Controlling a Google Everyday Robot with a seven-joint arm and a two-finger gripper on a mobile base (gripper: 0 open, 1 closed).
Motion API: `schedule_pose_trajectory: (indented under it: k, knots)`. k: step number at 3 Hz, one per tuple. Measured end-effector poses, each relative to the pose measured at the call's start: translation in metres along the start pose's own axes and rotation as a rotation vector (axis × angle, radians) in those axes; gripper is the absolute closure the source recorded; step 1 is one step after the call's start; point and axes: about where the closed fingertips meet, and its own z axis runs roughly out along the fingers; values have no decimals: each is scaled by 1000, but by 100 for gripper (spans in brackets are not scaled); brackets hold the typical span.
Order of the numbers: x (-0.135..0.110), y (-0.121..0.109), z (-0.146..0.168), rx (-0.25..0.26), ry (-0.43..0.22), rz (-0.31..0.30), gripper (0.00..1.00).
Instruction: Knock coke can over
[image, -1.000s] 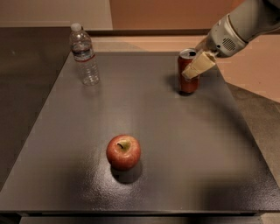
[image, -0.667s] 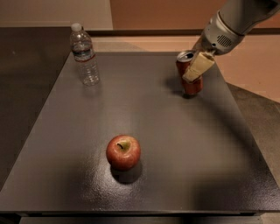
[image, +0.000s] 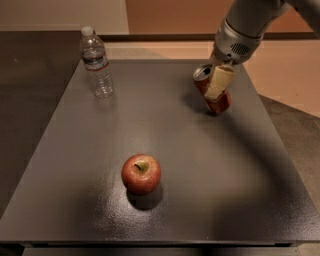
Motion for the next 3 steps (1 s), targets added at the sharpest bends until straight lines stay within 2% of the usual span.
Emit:
schedule_pose_trajectory:
  k: [1, 3]
  knots:
    - [-7, 5, 9, -12, 52, -33, 84]
    - [-15, 11, 25, -38, 117, -78, 37]
